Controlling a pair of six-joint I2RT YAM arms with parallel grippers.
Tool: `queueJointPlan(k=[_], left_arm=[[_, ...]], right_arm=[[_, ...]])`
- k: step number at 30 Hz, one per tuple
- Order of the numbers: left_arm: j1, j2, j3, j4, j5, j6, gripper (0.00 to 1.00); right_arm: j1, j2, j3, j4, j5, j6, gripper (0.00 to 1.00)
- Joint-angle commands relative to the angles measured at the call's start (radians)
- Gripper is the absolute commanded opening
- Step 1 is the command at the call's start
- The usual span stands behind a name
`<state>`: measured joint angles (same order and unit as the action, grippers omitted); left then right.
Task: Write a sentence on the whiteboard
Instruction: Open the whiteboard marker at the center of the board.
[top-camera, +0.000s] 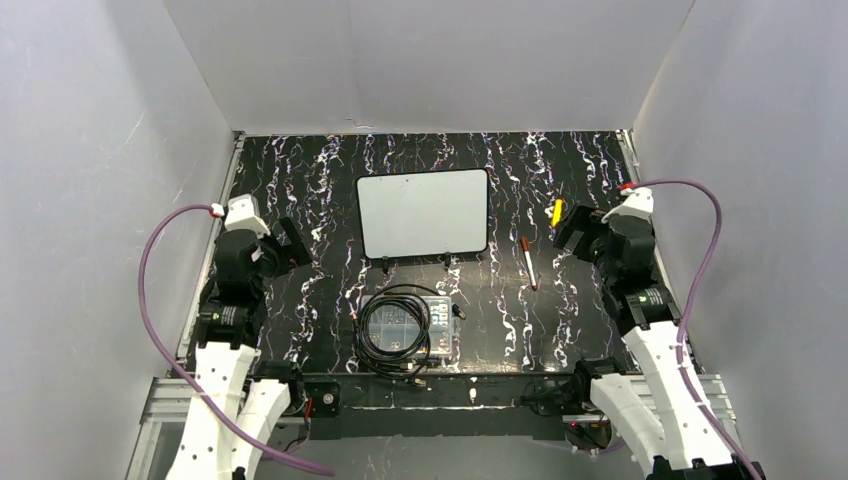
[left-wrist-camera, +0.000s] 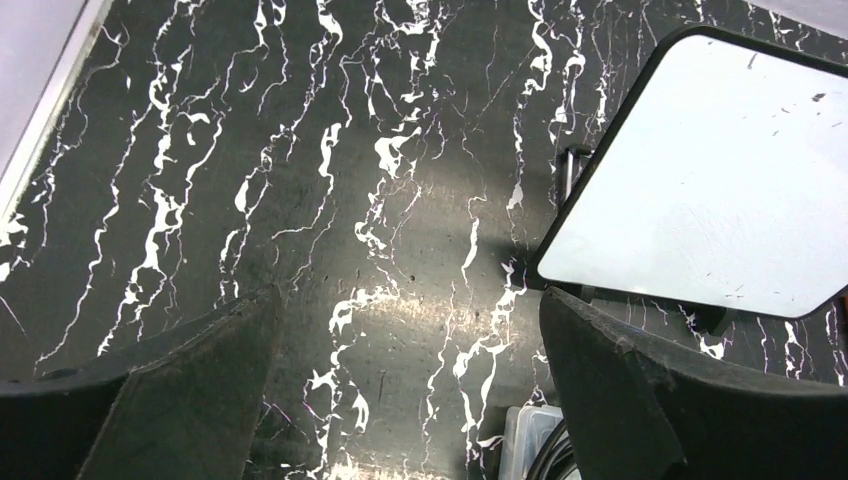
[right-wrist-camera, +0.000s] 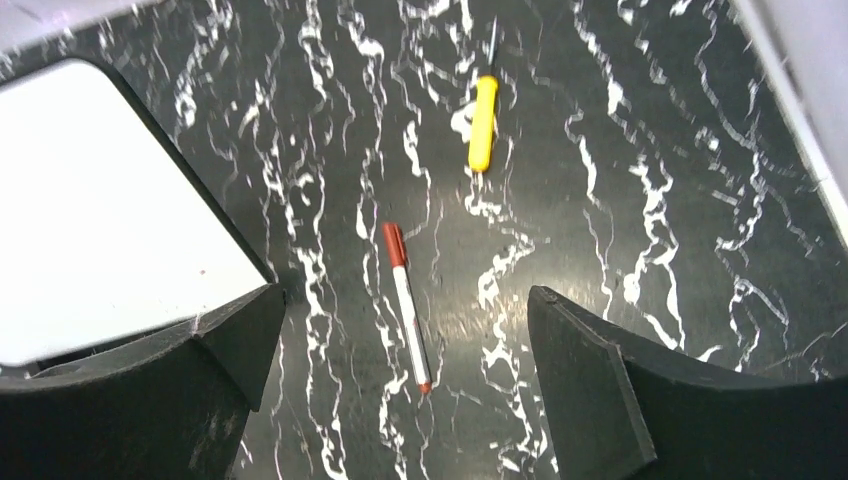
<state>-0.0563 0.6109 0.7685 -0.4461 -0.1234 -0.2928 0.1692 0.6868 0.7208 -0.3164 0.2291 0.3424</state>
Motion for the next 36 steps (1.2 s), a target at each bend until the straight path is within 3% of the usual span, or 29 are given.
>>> queueJointPlan(k=[1,5,10,14,21,27,30,36], left_arm=[[-0.004,0.060,0.059,-0.042,-0.005,-0.033,0.99],[-0.002,0.109,0.082,-0.074,0.005,-0.053,0.99],[-0.002,0.116,0.061,-0.052,0.141,-0.019,0.99],[-0.003,0.115,0.038,-0.023,0.353,0.023,0.99],[-0.004,0.125,0.010,0.051,0.547,0.030,0.99],[-0.046,0.147,-0.005,0.084,0.642,0.045,0.99],[-0.101,0.165,-0.005,0.084,0.674,0.070,0.92],[-0.175,0.179,-0.007,0.083,0.699,0.091,0.92]], right_arm=[[0.002,0.029,0.051,-0.087,-0.067,-0.007,1.00],[0.002,0.062,0.058,-0.106,-0.123,0.003,1.00],[0.002,0.138,0.068,-0.143,-0.178,-0.026,1.00],[0.003,0.240,0.089,-0.186,-0.245,-0.062,0.89],[0.011,0.385,0.079,-0.187,-0.288,-0.059,0.73],[0.024,0.492,0.051,-0.139,-0.264,-0.066,0.64],[0.033,0.555,0.042,-0.107,-0.260,-0.062,0.61],[0.068,0.705,0.105,-0.105,-0.185,-0.072,0.55]])
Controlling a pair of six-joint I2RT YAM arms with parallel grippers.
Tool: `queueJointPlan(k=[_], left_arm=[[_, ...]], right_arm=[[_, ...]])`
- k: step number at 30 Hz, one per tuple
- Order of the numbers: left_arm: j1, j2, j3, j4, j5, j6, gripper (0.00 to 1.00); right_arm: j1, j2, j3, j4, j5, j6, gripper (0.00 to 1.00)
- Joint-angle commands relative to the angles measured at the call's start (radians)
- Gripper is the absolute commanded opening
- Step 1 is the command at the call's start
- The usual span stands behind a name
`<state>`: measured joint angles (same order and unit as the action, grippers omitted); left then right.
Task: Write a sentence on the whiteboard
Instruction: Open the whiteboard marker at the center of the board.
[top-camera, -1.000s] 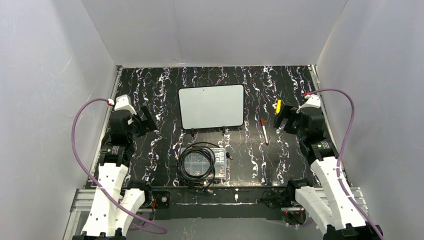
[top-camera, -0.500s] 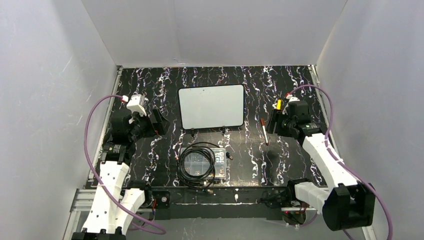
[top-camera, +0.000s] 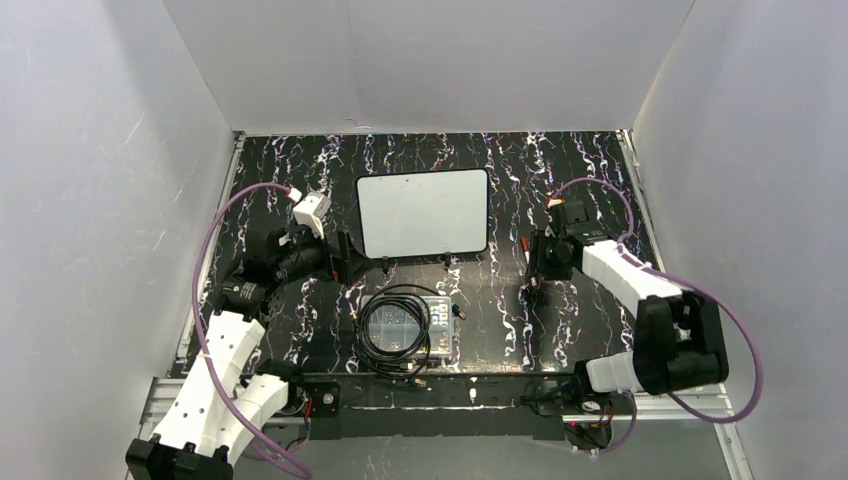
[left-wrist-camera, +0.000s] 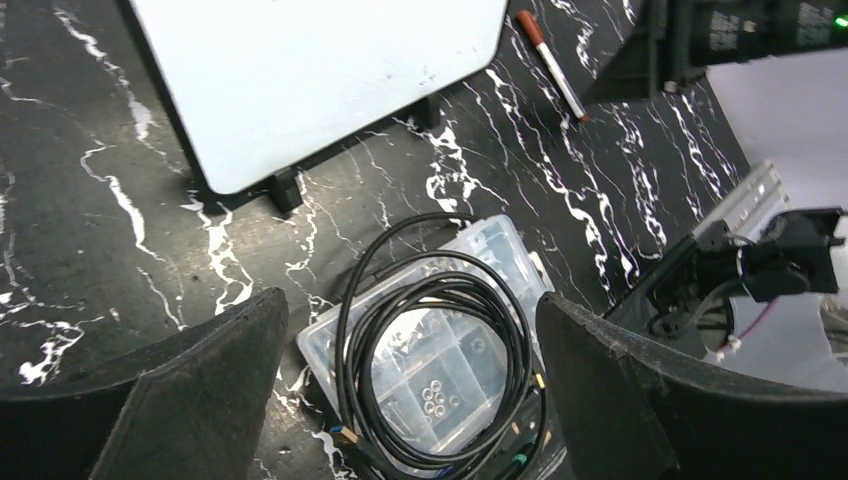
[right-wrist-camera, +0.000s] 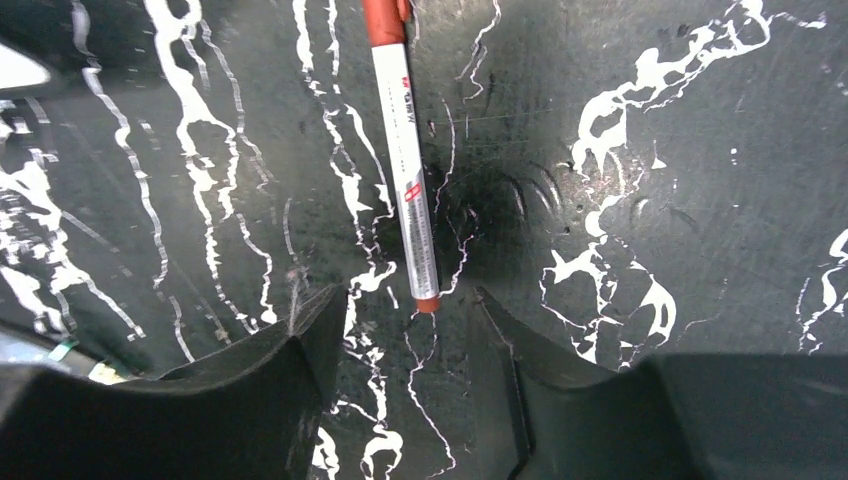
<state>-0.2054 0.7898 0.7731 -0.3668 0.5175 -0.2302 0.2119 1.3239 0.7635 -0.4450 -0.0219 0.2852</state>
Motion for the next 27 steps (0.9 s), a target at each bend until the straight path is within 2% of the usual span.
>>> queueJointPlan(k=[1,8,13,15,17,18,21,27], left_arm=[[-0.026,0.001,-0.011,0.002,0.056,0.028,0.93],[-0.026,0.006,-0.006,-0.003,0.060,0.025,0.94],[-0.038,0.004,-0.009,-0.001,0.060,0.038,0.93],[-0.058,0.002,-0.010,0.002,0.057,0.051,0.92],[-0.092,-0.004,-0.011,0.008,0.043,0.072,0.91],[-0.108,-0.011,-0.010,0.009,0.029,0.086,0.90],[-0.160,-0.021,0.008,0.011,0.008,0.141,0.90],[-0.318,-0.027,0.082,0.015,-0.010,0.328,0.89]], right_arm=[[0.030,0.094,0.075,0.020,0.088,-0.020,0.53],[0.057,0.208,0.098,0.056,0.122,-0.021,0.43],[0.063,0.252,0.093,0.060,0.135,-0.036,0.23],[0.063,0.246,0.089,0.061,0.134,-0.041,0.16],[0.062,0.220,0.092,0.055,0.104,-0.039,0.03],[0.063,0.197,0.097,0.045,0.086,-0.036,0.01],[0.063,0.100,0.122,-0.025,0.032,-0.034,0.01],[0.089,-0.129,0.169,-0.184,-0.239,-0.068,0.01]])
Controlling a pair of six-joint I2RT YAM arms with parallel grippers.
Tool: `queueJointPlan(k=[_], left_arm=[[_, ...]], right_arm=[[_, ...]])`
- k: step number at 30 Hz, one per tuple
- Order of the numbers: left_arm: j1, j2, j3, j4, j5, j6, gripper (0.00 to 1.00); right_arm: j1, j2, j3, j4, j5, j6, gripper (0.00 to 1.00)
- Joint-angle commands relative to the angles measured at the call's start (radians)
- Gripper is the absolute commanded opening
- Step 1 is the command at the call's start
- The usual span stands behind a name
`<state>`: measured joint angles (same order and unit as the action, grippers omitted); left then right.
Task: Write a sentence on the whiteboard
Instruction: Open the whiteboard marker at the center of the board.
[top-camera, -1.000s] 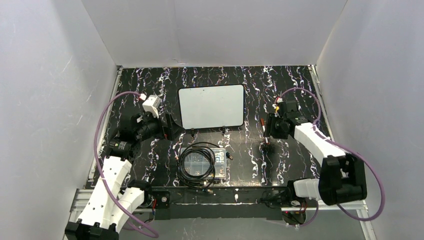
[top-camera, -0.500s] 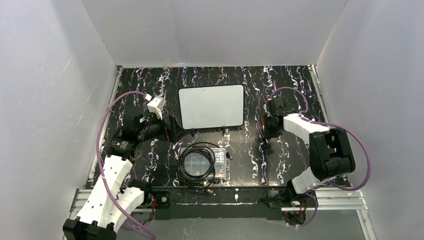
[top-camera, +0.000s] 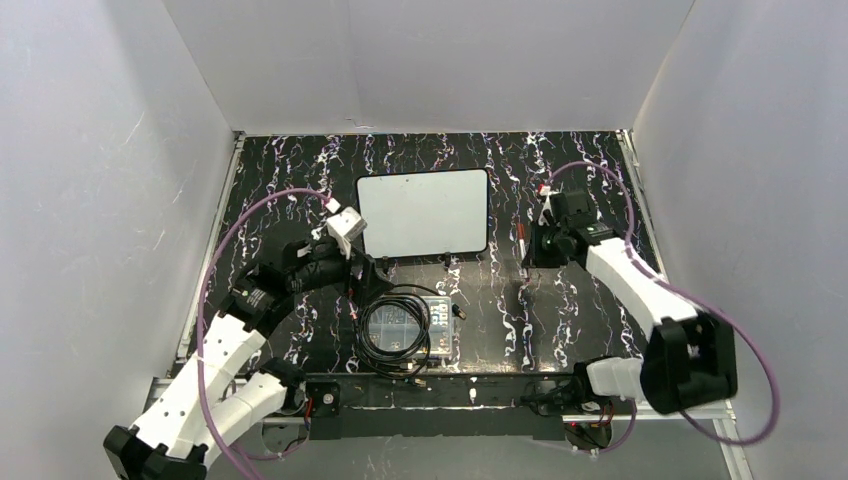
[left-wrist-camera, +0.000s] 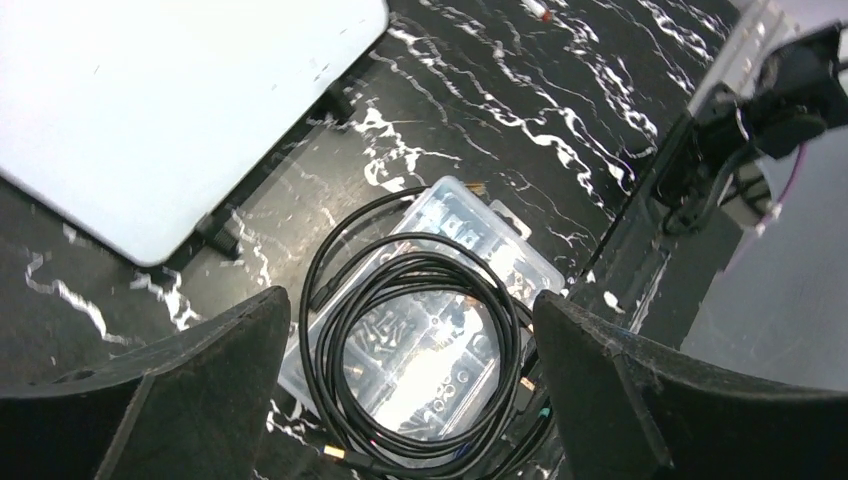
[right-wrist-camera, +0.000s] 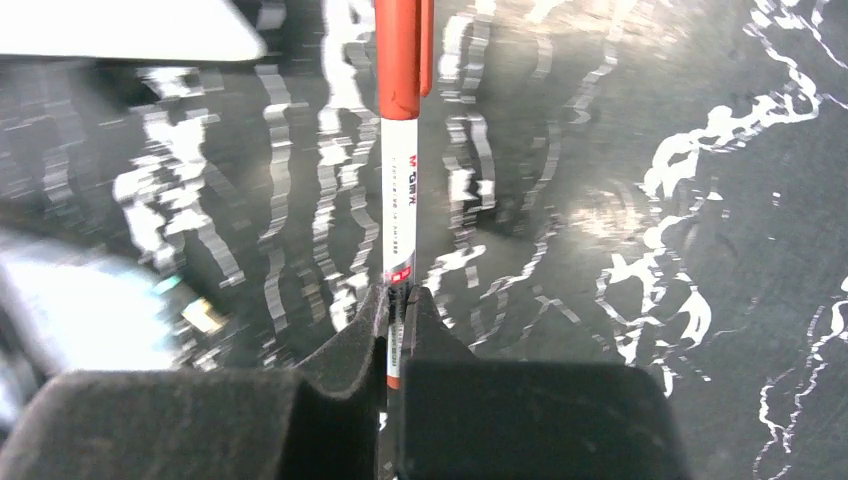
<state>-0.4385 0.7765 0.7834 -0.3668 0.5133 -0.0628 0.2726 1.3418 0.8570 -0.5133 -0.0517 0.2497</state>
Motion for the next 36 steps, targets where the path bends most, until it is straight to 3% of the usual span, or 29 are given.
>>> queueJointPlan(k=[1,7,15,19,24,36], left_arm=[[-0.113,-0.009,0.082,0.021,-0.015,0.187,0.88],[-0.306,0.023,0.097,0.027,-0.173,0.365,0.84],[-0.604,-0.110,-0.051,-0.053,-0.427,0.421,0.83],[-0.697,-0.144,-0.098,-0.058,-0.466,0.421,0.84],[-0.789,-0.035,-0.081,-0.059,-0.491,0.440,0.84],[-0.931,0.105,-0.065,-0.039,-0.480,0.434,0.61]], right_arm=[[0.049,-0.171,0.090,-0.143,-0.258,-0.038,0.01],[0.276,-0.201,0.173,-0.271,-0.337,-0.043,0.01],[0.525,-0.126,0.167,-0.281,-0.490,-0.080,0.01],[0.591,-0.047,0.173,-0.339,-0.544,-0.116,0.01],[0.662,0.012,0.172,-0.335,-0.605,-0.128,0.01],[0.701,0.029,0.230,-0.351,-0.715,-0.163,0.01]])
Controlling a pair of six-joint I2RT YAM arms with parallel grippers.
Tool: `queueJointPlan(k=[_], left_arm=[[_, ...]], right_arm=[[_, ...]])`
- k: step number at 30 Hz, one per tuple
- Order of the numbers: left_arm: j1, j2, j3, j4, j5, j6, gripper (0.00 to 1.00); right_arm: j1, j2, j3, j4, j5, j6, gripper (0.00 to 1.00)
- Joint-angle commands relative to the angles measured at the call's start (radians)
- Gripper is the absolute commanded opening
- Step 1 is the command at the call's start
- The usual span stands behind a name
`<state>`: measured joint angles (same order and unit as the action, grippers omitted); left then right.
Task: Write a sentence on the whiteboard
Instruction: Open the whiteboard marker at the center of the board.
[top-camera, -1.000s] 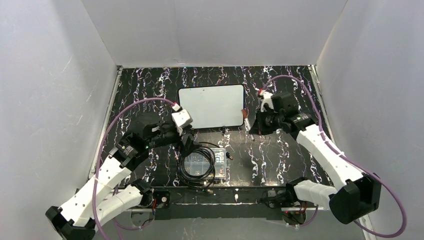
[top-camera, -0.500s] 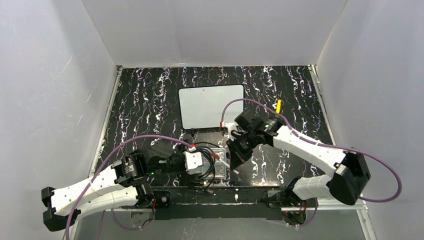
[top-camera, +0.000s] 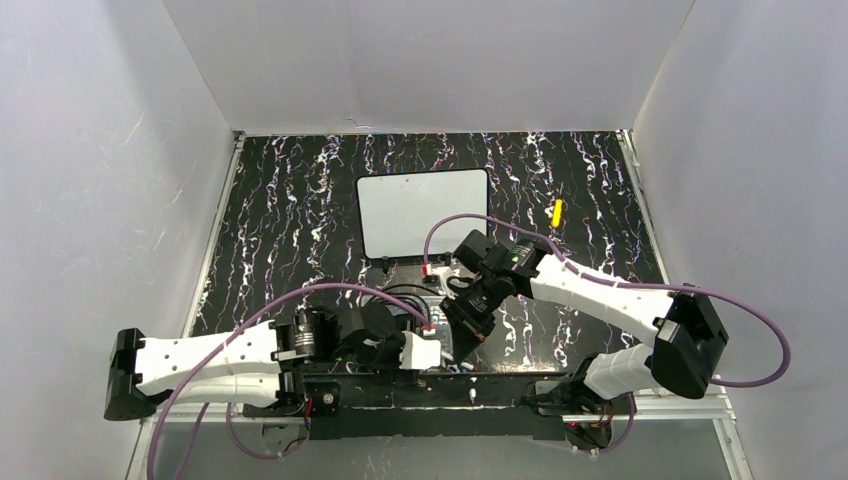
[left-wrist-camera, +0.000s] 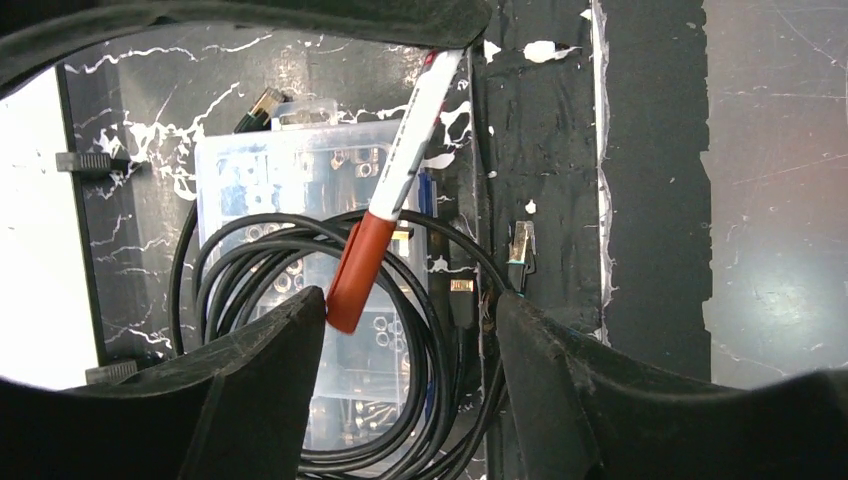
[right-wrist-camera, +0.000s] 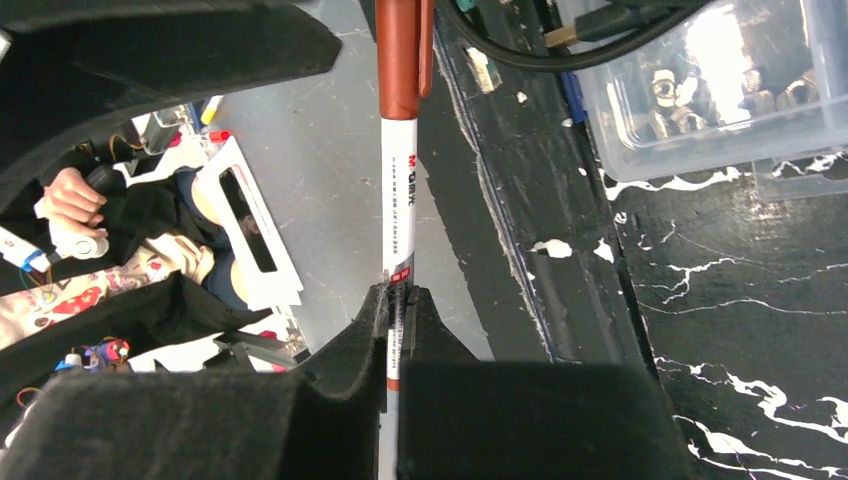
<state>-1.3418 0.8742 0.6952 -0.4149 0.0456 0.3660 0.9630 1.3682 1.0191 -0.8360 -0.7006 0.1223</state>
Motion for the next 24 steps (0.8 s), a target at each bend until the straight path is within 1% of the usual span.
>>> queueJointPlan(k=[1,5,7,10,12,13,14,15,16,17,18,20,21,24], left_arm=[[-0.034,0.014,0.026,0.012,-0.012,0.003,0.60],[-0.050,0.038,0.030,0.028,-0.004,0.000,0.55],[-0.055,0.057,0.039,0.030,-0.005,-0.011,0.47],[-0.059,0.096,0.059,0.023,-0.028,-0.039,0.30],[-0.060,0.114,0.066,0.016,-0.032,-0.052,0.12],[-0.060,0.116,0.069,0.013,-0.066,-0.063,0.03],[-0.060,0.114,0.072,0.009,-0.084,-0.073,0.00],[-0.059,0.107,0.076,0.005,-0.102,-0.086,0.00],[-0.059,0.094,0.072,0.009,-0.128,-0.092,0.00],[-0.055,0.069,0.057,0.021,-0.156,-0.093,0.00],[-0.048,0.046,0.044,0.028,-0.177,-0.091,0.00],[-0.018,-0.008,0.029,0.033,-0.179,-0.097,0.00],[-0.003,-0.032,0.023,0.036,-0.169,-0.100,0.00],[0.050,-0.073,0.020,0.038,-0.142,-0.095,0.00]], right_arm=[[0.012,0.005,0.073,-0.038,-0.069,-0.043,0.01],[0.018,0.010,0.088,-0.054,-0.080,-0.056,0.01],[0.021,0.014,0.090,-0.056,-0.080,-0.056,0.01],[0.023,0.019,0.096,-0.062,-0.076,-0.055,0.01],[0.023,0.014,0.098,-0.062,-0.067,-0.054,0.01],[0.023,0.008,0.099,-0.060,-0.055,-0.050,0.01],[0.023,0.002,0.100,-0.053,-0.040,-0.040,0.01],[0.023,-0.006,0.101,-0.045,-0.020,-0.026,0.02],[0.023,-0.015,0.099,-0.032,0.005,-0.004,0.16],[0.023,-0.029,0.093,-0.014,0.031,0.021,0.33],[0.022,-0.047,0.081,0.009,0.057,0.049,0.45],[0.022,-0.100,0.035,0.076,0.105,0.120,0.63],[0.021,-0.132,0.020,0.112,0.137,0.142,0.71],[0.015,-0.245,-0.056,0.241,0.227,0.262,0.82]])
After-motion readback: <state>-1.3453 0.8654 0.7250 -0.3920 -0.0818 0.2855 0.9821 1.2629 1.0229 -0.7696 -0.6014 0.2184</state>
